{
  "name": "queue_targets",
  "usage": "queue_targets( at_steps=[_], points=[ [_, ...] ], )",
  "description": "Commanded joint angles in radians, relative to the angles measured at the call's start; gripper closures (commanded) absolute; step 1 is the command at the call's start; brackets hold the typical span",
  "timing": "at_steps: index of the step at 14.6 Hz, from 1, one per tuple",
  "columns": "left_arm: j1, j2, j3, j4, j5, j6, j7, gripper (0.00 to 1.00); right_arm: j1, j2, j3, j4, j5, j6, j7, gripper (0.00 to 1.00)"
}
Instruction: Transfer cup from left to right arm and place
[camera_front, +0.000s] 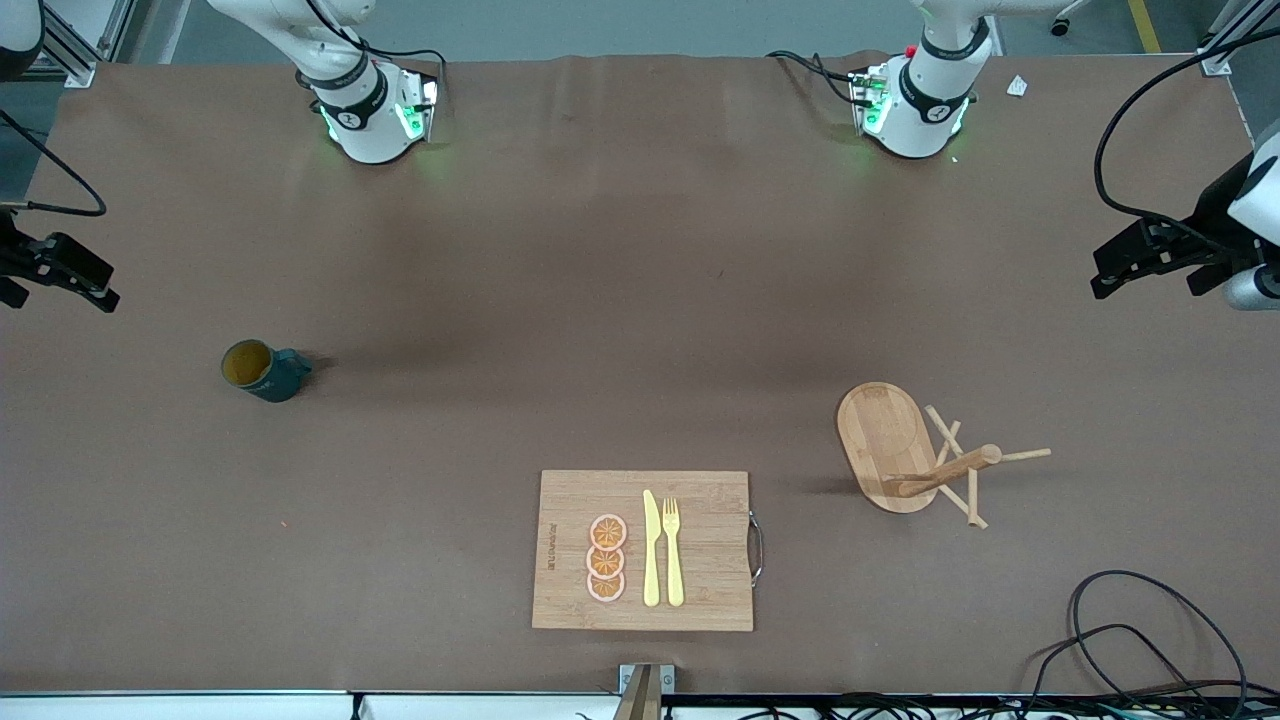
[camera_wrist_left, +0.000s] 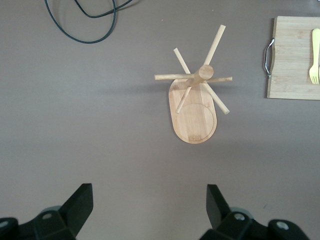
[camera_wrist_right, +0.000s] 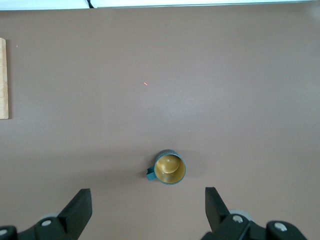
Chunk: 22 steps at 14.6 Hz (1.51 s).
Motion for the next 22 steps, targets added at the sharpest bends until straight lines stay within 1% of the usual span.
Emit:
queue_targets(
  at_steps=[1, 13, 14, 17, 19, 22],
  points=[
    [-0.003, 0.001, -0.001, 0.009, 0.019, -0.012, 0.006, 0.00, -0.003, 0.023, 0.006, 0.049, 0.003, -0.014, -0.014, 0.00],
    [-0.004, 0.001, -0.001, 0.009, 0.019, -0.005, 0.005, 0.00, -0.003, 0.026, 0.008, 0.060, 0.009, -0.020, -0.005, 0.00],
    [-0.004, 0.001, -0.001, 0.011, 0.020, -0.005, 0.005, 0.00, -0.006, 0.026, 0.006, 0.078, 0.011, -0.045, -0.005, 0.00],
    [-0.003, 0.001, -0.001, 0.009, 0.020, -0.005, 0.006, 0.00, -0.003, 0.026, 0.008, 0.179, 0.014, -0.202, 0.062, 0.00],
    [-0.003, 0.001, -0.001, 0.009, 0.020, -0.005, 0.005, 0.00, 0.002, 0.023, 0.014, 0.207, 0.014, -0.310, 0.107, 0.00],
    [-0.003, 0.001, -0.001, 0.009, 0.022, -0.005, 0.006, 0.00, 0.031, 0.019, 0.016, 0.218, 0.014, -0.338, 0.107, 0.00]
  ],
)
